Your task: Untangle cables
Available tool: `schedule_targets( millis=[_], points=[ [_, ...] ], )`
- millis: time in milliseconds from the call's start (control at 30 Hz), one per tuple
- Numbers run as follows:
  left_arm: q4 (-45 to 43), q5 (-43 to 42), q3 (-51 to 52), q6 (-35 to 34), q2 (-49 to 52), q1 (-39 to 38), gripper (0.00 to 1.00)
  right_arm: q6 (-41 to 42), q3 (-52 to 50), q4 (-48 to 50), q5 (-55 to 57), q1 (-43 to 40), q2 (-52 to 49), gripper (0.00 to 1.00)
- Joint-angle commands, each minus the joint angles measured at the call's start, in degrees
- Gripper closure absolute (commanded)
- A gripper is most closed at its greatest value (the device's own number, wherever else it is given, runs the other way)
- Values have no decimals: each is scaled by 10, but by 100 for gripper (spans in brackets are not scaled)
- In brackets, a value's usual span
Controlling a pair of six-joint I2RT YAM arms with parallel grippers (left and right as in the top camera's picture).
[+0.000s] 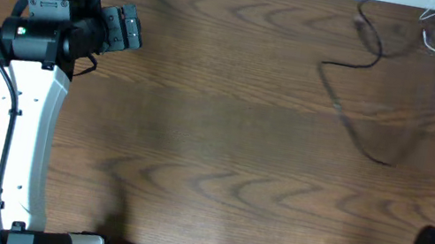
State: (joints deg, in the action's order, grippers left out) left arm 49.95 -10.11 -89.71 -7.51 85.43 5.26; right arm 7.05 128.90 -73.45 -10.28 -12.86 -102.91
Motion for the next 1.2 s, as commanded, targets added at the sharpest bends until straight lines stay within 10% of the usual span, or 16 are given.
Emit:
schedule_targets(
  millis=[0,500,700,1167],
  points=[
    [1,7,0,-1,4,3,5,-11,9,3,32,-82,24,99],
    [2,3,0,-1,4,2,5,2,9,99,104,-283,-122,98],
    [2,3,0,-1,4,2,5,2,9,76,92,-283,-195,17],
    [2,3,0,-1,4,2,5,-61,12,38,-85,-265,-64,1]
  ],
)
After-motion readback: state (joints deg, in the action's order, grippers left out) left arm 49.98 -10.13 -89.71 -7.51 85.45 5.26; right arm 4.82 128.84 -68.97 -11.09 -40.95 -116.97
